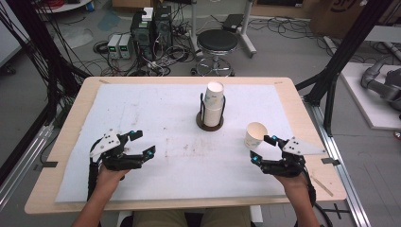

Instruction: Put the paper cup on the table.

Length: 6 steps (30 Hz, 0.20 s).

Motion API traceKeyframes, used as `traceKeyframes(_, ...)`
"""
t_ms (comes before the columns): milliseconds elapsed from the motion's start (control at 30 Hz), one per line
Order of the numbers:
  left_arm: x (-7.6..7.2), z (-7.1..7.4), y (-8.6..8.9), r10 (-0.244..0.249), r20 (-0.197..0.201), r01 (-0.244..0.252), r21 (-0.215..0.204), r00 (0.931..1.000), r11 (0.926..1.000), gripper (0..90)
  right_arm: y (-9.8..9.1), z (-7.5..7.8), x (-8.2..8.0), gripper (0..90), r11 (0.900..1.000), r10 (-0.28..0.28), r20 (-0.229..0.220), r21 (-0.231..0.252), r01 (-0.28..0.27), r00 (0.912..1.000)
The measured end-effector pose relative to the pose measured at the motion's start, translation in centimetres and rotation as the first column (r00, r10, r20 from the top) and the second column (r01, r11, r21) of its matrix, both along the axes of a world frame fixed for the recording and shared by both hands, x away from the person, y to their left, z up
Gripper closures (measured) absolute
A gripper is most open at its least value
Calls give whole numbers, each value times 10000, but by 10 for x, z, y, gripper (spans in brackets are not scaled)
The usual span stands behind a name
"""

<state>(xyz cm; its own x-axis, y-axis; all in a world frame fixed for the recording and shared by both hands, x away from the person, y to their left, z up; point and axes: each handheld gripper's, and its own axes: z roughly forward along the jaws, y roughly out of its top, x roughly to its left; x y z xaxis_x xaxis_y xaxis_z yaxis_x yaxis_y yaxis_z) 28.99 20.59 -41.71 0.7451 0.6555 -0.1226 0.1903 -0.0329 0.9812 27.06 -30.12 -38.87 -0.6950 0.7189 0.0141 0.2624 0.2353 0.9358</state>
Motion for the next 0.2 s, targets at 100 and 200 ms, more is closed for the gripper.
traceKeyframes(100, 1, 0, 1, -1, -22, 1, 0, 10000, 10000, 184, -1, 0, 0, 211, 10000, -11, -40, 10, 11, 10000)
traceKeyframes(200, 3, -1, 1, 16, -48, -16, -31, 10000, 10000, 184, -2, -1, 1, 211, 10000, -50, -30, 0, 50, 10000)
